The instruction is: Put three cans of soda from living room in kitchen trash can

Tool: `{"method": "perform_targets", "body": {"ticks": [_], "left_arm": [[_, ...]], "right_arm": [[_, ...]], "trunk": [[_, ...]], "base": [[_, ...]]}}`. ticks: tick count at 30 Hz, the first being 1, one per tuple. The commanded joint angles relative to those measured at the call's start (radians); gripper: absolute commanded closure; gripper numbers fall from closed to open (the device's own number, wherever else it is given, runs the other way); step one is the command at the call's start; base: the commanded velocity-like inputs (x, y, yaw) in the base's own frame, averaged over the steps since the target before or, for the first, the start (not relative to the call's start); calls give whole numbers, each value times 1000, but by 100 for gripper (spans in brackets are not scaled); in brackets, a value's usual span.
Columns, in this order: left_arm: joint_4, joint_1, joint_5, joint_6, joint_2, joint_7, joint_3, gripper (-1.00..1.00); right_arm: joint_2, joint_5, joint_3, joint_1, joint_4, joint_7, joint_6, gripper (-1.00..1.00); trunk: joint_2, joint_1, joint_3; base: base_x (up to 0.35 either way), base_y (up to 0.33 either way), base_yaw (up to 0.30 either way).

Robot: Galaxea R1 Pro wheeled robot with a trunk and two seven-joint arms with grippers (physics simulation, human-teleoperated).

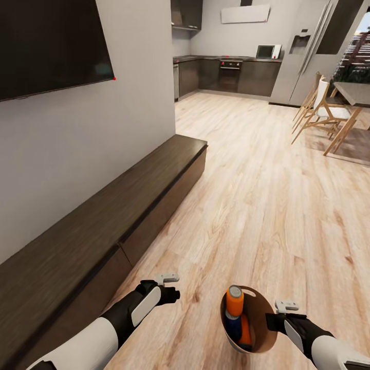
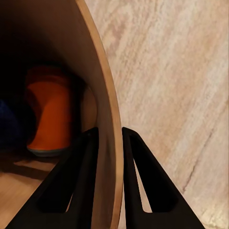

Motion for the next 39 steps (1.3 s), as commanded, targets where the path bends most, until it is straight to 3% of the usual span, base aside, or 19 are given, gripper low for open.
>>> {"method": "perform_targets", "body": {"ticks": [1,12,20,27,35,39], "left_arm": [[0,0,0,0,0,0,0,-100],[0,0,0,0,0,0,0,-100],[0,0,0,0,0,0,0,-100],[0,0,0,0,0,0,0,-100],[0,0,0,0,0,0,0,-100],[0,0,0,0,0,0,0,-100]], "right_arm": [[0,-7,-4,0,0,7,0,100],[0,-7,-3,0,0,7,0,100],[0,-6,-3,0,0,7,0,100],[0,-7,-3,0,0,7,0,100],[0,-7,-3,0,0,7,0,100],[0,-7,-3,-1,0,7,0,100]], "trunk": [[0,0,0],[-21,12,-9],[-77,42,-34],[-77,42,-34],[-133,73,-60],[-133,73,-60]], "base": [[0,0,0],[0,0,0],[0,0,0],[0,0,0],[0,0,0],[0,0,0]]}}
